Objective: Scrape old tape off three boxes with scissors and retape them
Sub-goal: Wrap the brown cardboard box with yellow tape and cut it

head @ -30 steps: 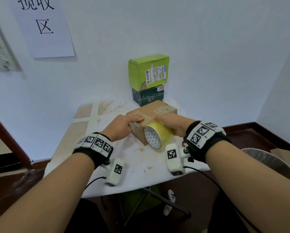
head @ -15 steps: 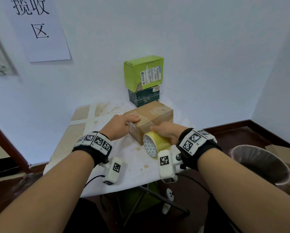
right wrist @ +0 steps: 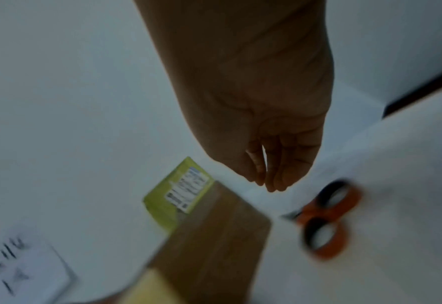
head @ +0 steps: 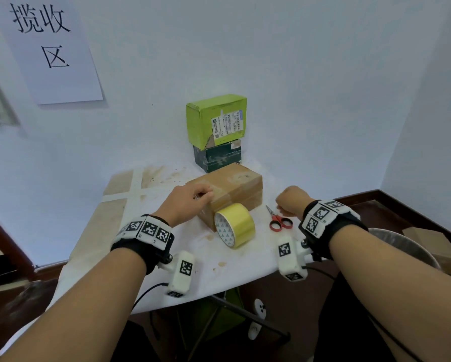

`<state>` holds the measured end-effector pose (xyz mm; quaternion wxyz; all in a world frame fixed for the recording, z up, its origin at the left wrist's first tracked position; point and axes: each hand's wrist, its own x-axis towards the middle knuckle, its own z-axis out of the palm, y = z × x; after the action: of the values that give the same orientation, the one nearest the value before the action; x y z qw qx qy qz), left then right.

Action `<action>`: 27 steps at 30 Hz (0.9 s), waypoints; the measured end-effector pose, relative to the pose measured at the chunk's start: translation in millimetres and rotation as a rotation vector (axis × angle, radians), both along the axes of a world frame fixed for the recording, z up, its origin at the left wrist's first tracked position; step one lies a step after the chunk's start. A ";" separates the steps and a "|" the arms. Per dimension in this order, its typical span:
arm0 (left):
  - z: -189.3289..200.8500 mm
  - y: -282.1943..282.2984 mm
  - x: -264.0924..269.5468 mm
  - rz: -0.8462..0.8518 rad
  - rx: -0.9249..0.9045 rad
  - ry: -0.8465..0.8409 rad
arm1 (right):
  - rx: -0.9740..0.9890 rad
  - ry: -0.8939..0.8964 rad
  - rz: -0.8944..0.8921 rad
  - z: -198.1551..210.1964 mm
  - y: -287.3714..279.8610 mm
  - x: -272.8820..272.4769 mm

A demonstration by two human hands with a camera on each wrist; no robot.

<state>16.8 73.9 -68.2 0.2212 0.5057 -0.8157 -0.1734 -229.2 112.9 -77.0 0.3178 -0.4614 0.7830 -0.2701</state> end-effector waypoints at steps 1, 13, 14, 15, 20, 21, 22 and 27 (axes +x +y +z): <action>0.6 0.0 -0.3 0.000 -0.001 -0.005 | 0.080 0.133 0.019 -2.9 -0.8 -5.5; 3.4 -0.2 3.6 -0.025 0.014 -0.023 | 0.271 0.677 0.215 -11.8 -5.1 4.0; 3.0 -1.1 4.2 -0.027 0.016 -0.025 | 0.248 0.649 0.194 -11.2 -4.7 1.9; 2.7 -1.8 4.8 -0.028 0.019 -0.025 | 0.209 0.606 0.170 -9.4 -3.1 -0.6; 4.6 -3.0 7.1 -0.053 0.055 -0.015 | -0.116 0.218 -0.054 -8.0 -3.6 -14.9; 5.3 -3.5 8.6 -0.063 0.066 -0.025 | -0.204 0.156 -0.101 -8.3 -4.1 -16.3; 5.9 -4.4 10.1 -0.075 0.076 -0.042 | -0.285 0.117 -0.130 -7.8 -4.4 -17.0; 6.3 -12.8 17.8 -0.129 0.124 -0.090 | -0.559 0.131 -0.070 8.3 -15.0 2.8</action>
<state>34.6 61.0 -61.9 0.1407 0.4720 -0.8434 -0.2147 -226.3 97.8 -68.7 0.1177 -0.5204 0.7124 -0.4559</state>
